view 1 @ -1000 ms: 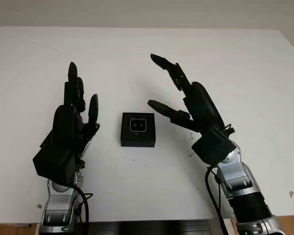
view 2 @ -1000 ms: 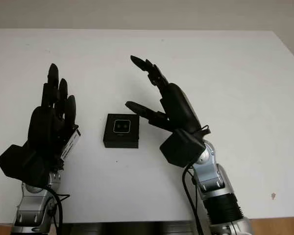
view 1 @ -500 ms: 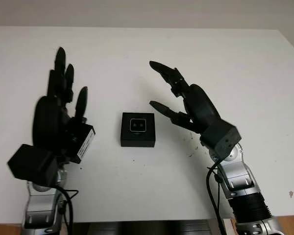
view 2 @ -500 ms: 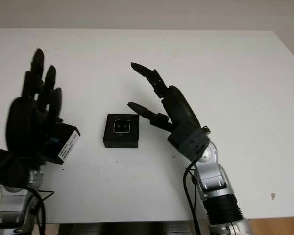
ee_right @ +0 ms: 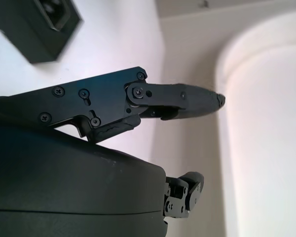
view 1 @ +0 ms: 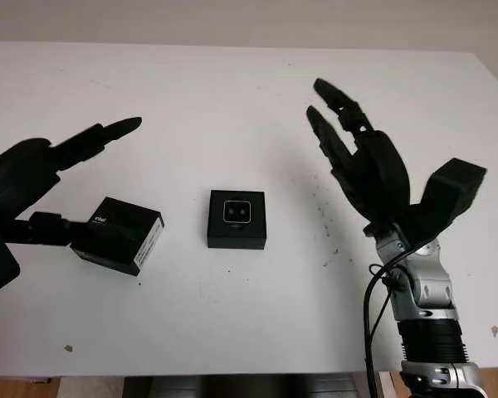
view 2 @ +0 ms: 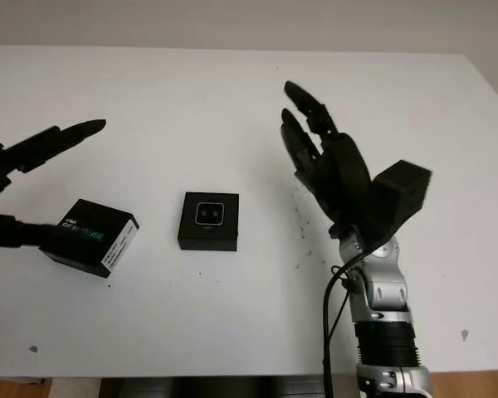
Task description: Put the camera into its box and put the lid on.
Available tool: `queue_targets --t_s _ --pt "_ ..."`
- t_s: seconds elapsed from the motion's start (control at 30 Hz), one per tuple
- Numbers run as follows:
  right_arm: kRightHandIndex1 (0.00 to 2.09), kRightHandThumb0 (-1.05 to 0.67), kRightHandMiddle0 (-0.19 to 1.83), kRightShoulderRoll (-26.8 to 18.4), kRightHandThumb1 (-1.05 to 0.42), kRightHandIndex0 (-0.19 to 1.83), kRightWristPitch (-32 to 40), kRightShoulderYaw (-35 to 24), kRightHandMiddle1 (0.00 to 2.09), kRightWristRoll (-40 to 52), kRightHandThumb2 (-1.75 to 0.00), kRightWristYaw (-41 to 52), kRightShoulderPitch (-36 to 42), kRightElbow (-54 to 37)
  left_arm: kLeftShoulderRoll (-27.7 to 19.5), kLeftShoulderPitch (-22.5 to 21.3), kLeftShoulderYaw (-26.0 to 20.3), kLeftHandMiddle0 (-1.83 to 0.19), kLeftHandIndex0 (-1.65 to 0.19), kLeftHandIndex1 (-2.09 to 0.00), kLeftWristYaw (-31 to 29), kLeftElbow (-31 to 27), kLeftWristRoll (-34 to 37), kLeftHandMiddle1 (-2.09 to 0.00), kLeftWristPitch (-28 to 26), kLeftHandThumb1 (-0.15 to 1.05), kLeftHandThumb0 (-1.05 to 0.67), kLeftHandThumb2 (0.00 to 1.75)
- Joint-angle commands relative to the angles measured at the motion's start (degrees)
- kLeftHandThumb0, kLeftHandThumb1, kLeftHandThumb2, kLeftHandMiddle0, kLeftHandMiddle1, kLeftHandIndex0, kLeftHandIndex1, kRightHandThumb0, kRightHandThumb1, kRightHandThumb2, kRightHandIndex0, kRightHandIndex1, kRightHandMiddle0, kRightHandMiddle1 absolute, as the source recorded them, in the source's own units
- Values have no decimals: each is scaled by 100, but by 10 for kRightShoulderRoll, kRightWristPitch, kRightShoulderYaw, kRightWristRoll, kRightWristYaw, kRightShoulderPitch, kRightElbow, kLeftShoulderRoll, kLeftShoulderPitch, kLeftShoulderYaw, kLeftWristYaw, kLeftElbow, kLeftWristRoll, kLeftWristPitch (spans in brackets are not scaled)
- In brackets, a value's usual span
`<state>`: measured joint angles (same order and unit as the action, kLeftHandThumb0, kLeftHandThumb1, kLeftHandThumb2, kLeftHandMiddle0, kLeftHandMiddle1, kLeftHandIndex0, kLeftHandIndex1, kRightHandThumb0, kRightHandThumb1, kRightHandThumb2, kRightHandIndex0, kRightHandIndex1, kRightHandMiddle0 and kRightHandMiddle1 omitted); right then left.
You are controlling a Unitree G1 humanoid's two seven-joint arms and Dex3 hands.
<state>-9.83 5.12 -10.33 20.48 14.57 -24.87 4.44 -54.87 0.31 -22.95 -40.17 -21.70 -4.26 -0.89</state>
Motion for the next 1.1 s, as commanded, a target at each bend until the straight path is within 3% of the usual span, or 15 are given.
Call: queue_targets --t_s 0.0,0.07,0.4,0.77,1.07 --pt "2 -62 -19 -9 -105 2 12 -20 50 20 -54 4 -12 -3 -28 9 2 7 6 -3 -16 -4 -15 -4 12 77 -74 5" --pt "3 -63 -19 -12 -105 3 36 -41 58 43 -50 -7 -21 -8 -48 15 9 5 5 -4 -27 -4 -48 -5 20 76 -74 4" --pt "2 -64 -19 -8 -105 0 99 -79 47 89 -50 -53 -22 -47 -84 -17 63 3 6 -5 -44 33 -124 -5 46 77 -70 6" --pt "2 -60 -19 -2 -105 -2 115 -72 45 86 -53 -62 -10 -68 -71 -94 155 0 4 -6 4 128 -184 -6 108 81 -69 6" --pt "3 -59 -19 -4 -105 -1 118 -64 46 78 -54 -70 -4 -78 -62 -124 188 -6 0 -7 27 198 -192 -7 128 85 -63 7"
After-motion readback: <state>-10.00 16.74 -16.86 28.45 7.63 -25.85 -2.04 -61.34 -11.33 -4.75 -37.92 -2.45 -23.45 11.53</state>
